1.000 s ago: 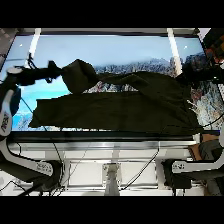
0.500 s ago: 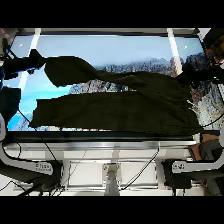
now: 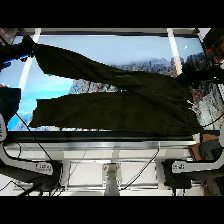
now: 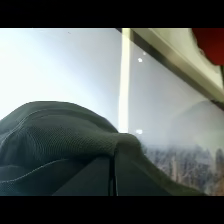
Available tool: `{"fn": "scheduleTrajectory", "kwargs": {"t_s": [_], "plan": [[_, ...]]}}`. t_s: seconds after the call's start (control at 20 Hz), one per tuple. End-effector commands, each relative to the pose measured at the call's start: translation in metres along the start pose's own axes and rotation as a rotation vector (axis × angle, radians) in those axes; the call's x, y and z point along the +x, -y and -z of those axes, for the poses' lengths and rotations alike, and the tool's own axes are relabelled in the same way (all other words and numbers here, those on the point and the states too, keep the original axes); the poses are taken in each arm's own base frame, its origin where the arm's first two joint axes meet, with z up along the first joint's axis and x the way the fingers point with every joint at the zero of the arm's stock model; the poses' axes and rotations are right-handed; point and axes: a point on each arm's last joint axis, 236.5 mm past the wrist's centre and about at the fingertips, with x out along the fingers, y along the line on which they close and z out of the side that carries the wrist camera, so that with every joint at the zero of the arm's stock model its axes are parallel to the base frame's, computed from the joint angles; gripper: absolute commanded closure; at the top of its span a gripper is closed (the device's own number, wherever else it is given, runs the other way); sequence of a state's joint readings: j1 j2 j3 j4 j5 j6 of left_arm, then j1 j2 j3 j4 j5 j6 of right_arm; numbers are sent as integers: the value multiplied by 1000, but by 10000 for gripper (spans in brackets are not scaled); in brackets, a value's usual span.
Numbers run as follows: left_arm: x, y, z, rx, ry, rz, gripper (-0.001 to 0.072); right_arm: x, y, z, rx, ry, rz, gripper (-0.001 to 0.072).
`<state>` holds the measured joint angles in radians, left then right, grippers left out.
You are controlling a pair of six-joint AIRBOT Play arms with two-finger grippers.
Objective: Fold the clothes and pants, and hang the long-sleeved shirts on hangers.
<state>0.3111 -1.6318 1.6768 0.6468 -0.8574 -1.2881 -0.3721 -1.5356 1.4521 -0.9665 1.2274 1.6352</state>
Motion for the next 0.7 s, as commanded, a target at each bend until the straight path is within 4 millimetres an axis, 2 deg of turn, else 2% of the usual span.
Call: {"fn": "scheduleTrajectory", "kwargs": {"t_s": [0.0,0.1,0.35,0.55,0.6,0.65], "plan": [[-3,-28,2,77,-24,-128,704,0,1,1,-1,-4,3,617],[-5,-47,7,103,-51,-206,704,0,2,1,-3,-3,8,617],[-4,-94,44,183,-219,-343,702,0,2,2,-3,-10,10,617],[-5,-136,56,255,-288,-461,699,0,2,3,-3,-12,10,617],[-7,-144,57,276,-299,-489,628,0,2,3,-4,-11,11,617],[-9,-148,56,290,-303,-506,469,0,2,2,-4,-10,11,614]]}}
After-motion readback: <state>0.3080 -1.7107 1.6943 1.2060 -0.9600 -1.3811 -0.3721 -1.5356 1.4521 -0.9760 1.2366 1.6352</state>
